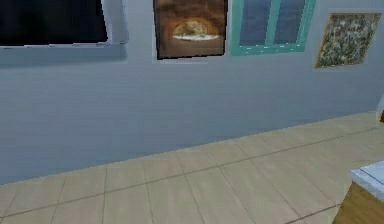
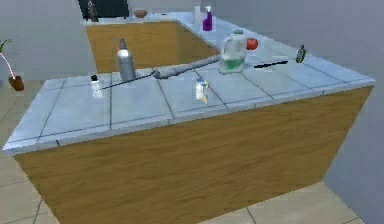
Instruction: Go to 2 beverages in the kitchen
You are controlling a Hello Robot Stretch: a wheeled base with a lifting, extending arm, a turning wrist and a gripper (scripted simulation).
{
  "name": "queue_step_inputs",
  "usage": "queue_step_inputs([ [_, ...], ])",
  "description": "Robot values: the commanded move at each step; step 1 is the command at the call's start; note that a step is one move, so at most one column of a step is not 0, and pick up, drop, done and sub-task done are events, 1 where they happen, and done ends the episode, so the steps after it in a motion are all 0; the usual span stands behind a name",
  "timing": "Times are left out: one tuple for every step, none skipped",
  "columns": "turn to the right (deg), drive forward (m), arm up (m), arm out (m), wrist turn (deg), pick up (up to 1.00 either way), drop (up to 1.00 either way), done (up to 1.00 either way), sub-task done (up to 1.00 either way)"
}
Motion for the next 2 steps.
queue_step_inputs([
  [45.0, 0.00, 0.00, 0.00, 0.0, 0.00, 0.00, 0.00, 0.00],
  [45.0, 0.00, 0.00, 0.00, 0.0, 0.00, 0.00, 0.00, 0.00],
])
